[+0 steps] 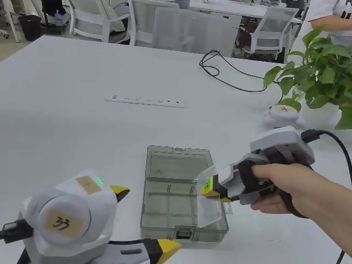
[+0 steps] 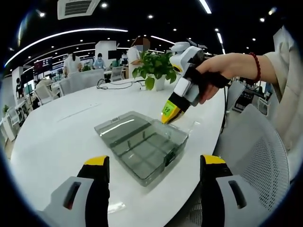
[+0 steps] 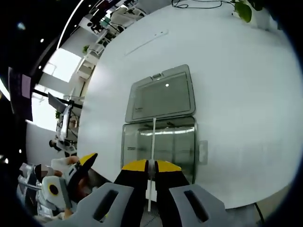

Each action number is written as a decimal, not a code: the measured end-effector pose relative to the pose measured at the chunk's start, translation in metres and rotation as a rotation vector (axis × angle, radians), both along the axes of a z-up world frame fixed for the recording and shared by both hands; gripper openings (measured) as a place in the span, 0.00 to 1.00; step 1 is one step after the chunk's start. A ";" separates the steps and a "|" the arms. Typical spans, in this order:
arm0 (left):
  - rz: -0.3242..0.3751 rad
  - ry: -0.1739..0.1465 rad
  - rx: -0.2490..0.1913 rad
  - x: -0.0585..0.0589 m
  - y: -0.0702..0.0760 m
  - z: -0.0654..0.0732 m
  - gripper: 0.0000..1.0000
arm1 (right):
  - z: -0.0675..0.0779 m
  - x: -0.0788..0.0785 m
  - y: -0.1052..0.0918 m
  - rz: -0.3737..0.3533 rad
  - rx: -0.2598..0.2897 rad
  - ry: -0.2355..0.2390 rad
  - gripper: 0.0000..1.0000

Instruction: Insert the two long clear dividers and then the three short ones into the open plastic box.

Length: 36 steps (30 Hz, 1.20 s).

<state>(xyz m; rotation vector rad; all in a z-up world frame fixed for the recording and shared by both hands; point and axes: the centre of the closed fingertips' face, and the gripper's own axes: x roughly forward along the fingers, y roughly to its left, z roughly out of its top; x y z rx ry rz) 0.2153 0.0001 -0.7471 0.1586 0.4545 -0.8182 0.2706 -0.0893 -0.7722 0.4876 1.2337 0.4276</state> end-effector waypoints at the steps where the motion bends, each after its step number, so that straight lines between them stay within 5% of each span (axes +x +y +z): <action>1: -0.001 -0.001 -0.003 0.000 0.000 0.000 0.80 | -0.002 0.003 0.000 -0.001 0.001 0.006 0.07; 10: -0.016 0.020 -0.022 -0.001 -0.003 -0.002 0.88 | -0.013 -0.003 0.000 0.005 -0.050 0.083 0.07; 17: -0.030 0.019 -0.036 -0.002 -0.007 0.000 0.94 | -0.024 0.005 -0.004 -0.010 -0.031 0.146 0.07; 36: 0.004 0.021 -0.065 0.004 -0.005 0.001 0.97 | -0.036 0.010 -0.002 -0.015 -0.017 0.186 0.07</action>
